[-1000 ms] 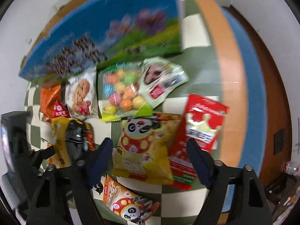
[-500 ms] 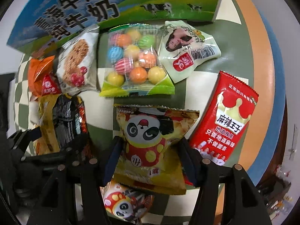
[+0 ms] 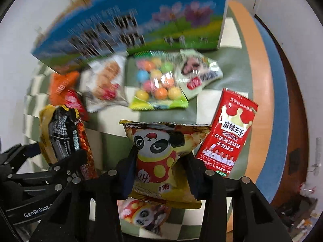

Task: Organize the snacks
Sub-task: 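Carry both packets into the cardboard box and open both tools, then grasp the yellow egg-cake bag with left tool while right tool grasps orange seed bag, then lower both bags into the cardboard box and open both tools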

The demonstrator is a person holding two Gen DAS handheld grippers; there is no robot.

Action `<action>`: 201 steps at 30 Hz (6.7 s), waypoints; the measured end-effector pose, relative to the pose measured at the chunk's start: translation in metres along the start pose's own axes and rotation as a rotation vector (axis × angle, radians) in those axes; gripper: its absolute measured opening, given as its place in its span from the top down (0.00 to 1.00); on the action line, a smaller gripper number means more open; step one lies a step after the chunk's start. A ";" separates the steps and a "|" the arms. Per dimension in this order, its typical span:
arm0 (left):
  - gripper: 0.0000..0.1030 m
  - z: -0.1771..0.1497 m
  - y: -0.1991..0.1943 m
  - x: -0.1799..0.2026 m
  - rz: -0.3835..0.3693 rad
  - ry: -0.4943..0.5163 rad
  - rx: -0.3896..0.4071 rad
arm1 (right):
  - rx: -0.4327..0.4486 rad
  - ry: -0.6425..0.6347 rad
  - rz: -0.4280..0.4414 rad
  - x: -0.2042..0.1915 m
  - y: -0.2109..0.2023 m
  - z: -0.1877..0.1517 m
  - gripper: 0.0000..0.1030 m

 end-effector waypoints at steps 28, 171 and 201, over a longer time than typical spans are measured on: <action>0.20 0.316 0.022 -0.043 -0.016 -0.121 -0.110 | 0.129 0.033 0.161 0.010 0.018 0.304 0.56; 0.63 0.141 -0.122 -0.014 -0.049 0.015 0.204 | 0.185 0.065 0.168 0.010 -0.136 0.097 0.49; 0.61 0.329 0.070 -0.076 0.320 0.112 -0.176 | -0.035 -0.045 -0.177 0.030 -0.001 0.344 0.46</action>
Point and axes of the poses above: each gripper's, at about its wrist camera, not at the fingertips, and y roughly the way its jaws point, x to its right, z to its top, the point moved 1 cm from there along y, roughly the way its jaws point, and after that the axes turned 5 degrees about -z, right-handed, at the moved point
